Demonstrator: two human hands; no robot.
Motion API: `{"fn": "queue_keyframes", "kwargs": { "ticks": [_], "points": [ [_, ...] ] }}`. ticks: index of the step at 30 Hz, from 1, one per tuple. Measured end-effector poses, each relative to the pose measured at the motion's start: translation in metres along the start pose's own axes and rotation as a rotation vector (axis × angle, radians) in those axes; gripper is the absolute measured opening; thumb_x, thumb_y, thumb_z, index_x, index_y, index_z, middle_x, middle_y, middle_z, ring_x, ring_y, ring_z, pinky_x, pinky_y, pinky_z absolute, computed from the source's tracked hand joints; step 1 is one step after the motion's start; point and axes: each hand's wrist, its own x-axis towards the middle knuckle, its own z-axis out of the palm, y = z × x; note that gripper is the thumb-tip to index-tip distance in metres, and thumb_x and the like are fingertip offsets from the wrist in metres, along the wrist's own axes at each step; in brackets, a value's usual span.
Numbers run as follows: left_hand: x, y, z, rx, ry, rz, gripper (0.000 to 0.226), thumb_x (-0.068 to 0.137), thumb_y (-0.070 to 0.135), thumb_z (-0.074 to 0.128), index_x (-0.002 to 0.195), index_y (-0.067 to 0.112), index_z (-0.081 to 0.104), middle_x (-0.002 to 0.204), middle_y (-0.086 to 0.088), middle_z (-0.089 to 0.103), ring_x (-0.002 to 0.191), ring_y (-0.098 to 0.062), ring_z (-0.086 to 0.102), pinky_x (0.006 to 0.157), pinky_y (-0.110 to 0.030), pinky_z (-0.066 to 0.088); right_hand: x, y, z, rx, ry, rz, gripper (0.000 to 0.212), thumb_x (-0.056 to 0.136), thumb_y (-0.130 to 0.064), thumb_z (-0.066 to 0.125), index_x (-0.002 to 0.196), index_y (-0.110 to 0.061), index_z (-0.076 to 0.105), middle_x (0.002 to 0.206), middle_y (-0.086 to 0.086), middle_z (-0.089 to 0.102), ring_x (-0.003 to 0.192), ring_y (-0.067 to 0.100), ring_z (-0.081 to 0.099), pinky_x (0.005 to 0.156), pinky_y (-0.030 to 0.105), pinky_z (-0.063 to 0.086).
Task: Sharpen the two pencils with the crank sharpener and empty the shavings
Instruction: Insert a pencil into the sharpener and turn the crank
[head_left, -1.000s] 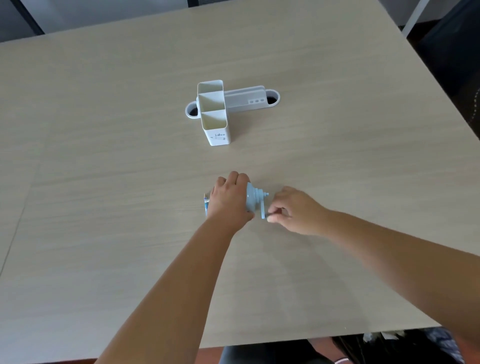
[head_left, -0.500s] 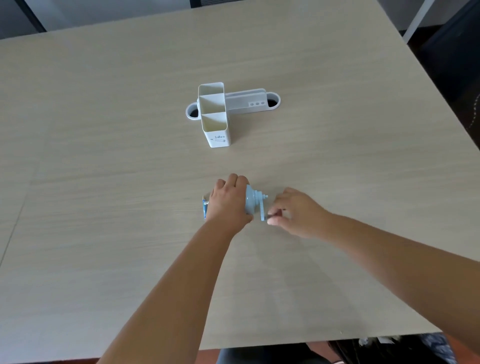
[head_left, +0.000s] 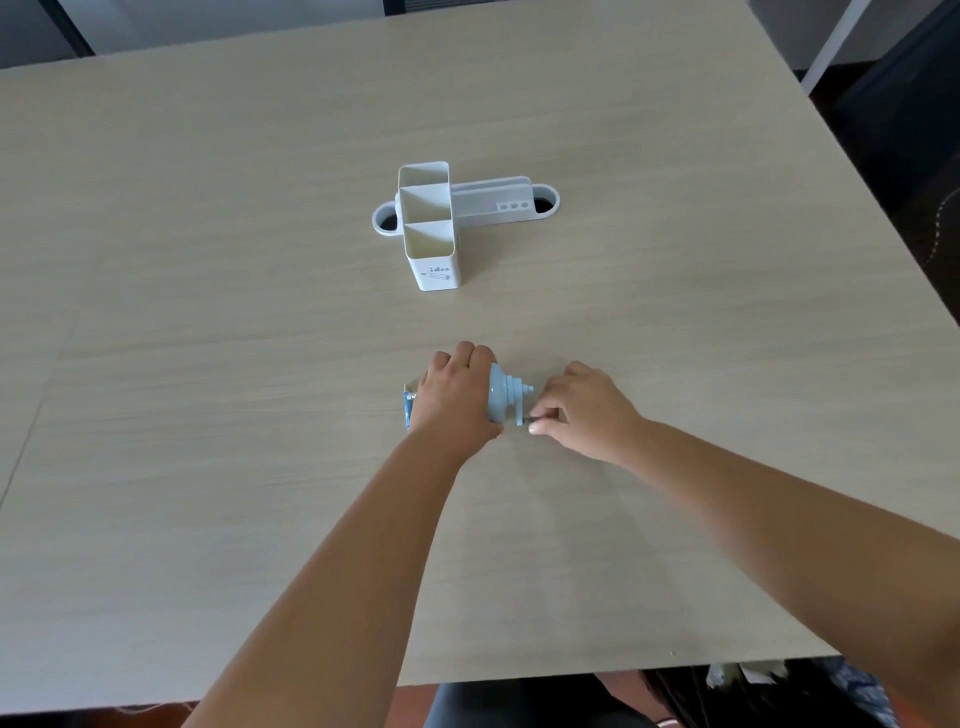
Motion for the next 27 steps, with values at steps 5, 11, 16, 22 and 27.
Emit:
{"fn": "queue_keyframes", "kwargs": {
  "ticks": [5, 11, 16, 22, 27],
  "points": [
    [-0.002, -0.002, -0.010, 0.009, -0.079, 0.040, 0.110, 0.054, 0.051, 0.085, 0.142, 0.023, 0.026, 0.143, 0.006, 0.034, 0.136, -0.029, 0.026, 0.116, -0.047, 0.017, 0.000, -0.007, -0.004, 0.008, -0.034, 0.102, 0.030, 0.078, -0.045, 0.065, 0.100, -0.027, 0.068, 0.105, -0.005, 0.065, 0.105, 0.023, 0.049, 0.085, 0.031, 0.035],
    [-0.036, -0.058, -0.037, -0.271, 0.069, -0.075, 0.071, 0.087, 0.037, 0.064, 0.148, 0.025, 0.030, 0.151, 0.001, 0.036, 0.144, -0.021, 0.020, 0.118, -0.040, 0.020, -0.013, -0.021, -0.044, 0.251, 0.129, 0.095, 0.057, 0.074, -0.047, 0.071, 0.125, -0.028, 0.056, 0.121, -0.003, 0.060, 0.114, 0.021, 0.048, 0.096, 0.031, 0.039],
    [-0.046, -0.078, -0.021, -0.140, 0.006, -0.086, 0.039, 0.095, 0.022, 0.052, 0.134, 0.028, 0.053, 0.127, 0.000, 0.061, 0.126, -0.023, 0.047, 0.095, -0.030, 0.041, 0.018, -0.077, -0.054, 0.180, 0.015, -0.104, 0.054, 0.076, -0.039, 0.070, 0.127, -0.029, 0.054, 0.126, -0.002, 0.056, 0.117, 0.019, 0.046, 0.099, 0.032, 0.039],
    [-0.038, -0.070, -0.018, -0.071, 0.229, 0.016, 0.014, 0.083, 0.022, 0.072, 0.096, 0.024, 0.076, 0.087, -0.001, 0.072, 0.087, -0.030, 0.063, 0.067, -0.032, 0.049, 0.034, -0.089, -0.031, 0.040, -0.062, -0.112, 0.044, 0.079, -0.031, 0.067, 0.122, -0.024, 0.059, 0.129, -0.003, 0.056, 0.120, 0.020, 0.047, 0.093, 0.029, 0.040],
    [-0.031, -0.086, -0.015, -0.052, 0.294, 0.160, 0.011, 0.070, 0.018, 0.082, 0.079, 0.021, 0.077, 0.065, 0.002, 0.067, 0.060, -0.028, 0.060, 0.055, -0.029, 0.051, 0.032, -0.088, -0.035, 0.052, -0.063, -0.092, 0.044, 0.077, -0.028, 0.067, 0.121, -0.025, 0.060, 0.130, -0.002, 0.056, 0.121, 0.019, 0.048, 0.096, 0.033, 0.044]
  ]
}}
